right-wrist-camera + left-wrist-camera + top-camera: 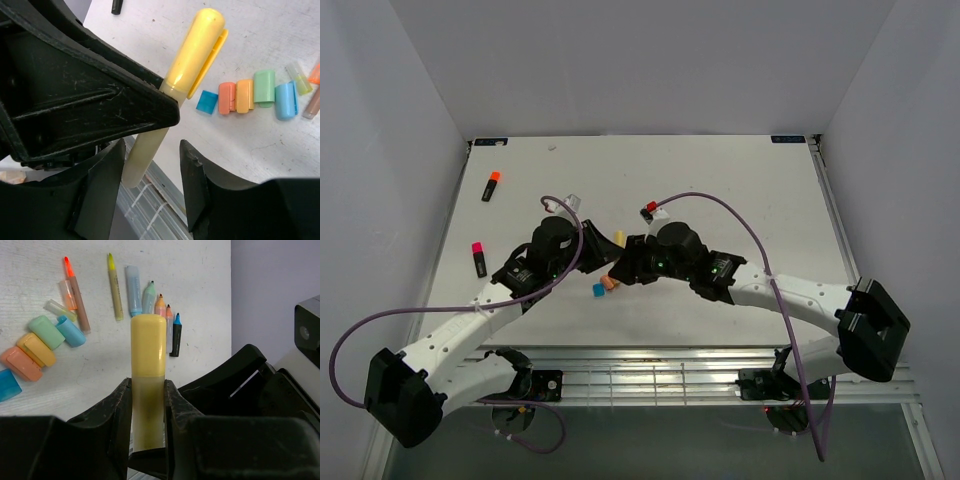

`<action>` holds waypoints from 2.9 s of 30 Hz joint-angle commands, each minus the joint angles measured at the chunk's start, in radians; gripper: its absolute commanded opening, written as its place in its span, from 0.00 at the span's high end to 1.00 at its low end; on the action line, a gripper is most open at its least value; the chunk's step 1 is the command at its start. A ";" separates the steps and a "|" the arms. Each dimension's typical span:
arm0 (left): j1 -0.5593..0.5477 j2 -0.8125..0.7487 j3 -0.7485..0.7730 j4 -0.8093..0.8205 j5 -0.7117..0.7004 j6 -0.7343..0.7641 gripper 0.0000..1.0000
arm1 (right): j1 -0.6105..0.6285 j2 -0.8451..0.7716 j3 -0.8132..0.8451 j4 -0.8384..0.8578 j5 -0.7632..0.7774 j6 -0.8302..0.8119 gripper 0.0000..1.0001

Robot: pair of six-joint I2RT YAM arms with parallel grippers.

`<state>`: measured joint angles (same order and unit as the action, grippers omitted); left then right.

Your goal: Open the pen caps

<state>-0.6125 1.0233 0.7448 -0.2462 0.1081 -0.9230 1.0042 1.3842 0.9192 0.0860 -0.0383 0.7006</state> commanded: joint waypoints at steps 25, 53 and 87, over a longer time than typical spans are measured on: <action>-0.032 0.012 0.087 -0.047 -0.176 0.099 0.29 | 0.036 -0.076 -0.013 -0.012 0.019 0.089 0.92; -0.032 0.064 0.148 -0.071 -0.209 0.165 1.00 | 0.137 -0.073 -0.010 -0.161 0.184 0.063 0.92; 0.161 0.181 0.275 -0.097 -0.239 0.268 1.00 | 0.271 -0.250 -0.192 -0.340 0.423 0.146 0.92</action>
<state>-0.4530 1.2083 1.0111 -0.3325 -0.1135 -0.7128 1.3010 1.2140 0.7212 -0.1936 0.3000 0.8352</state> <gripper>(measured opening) 0.393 0.239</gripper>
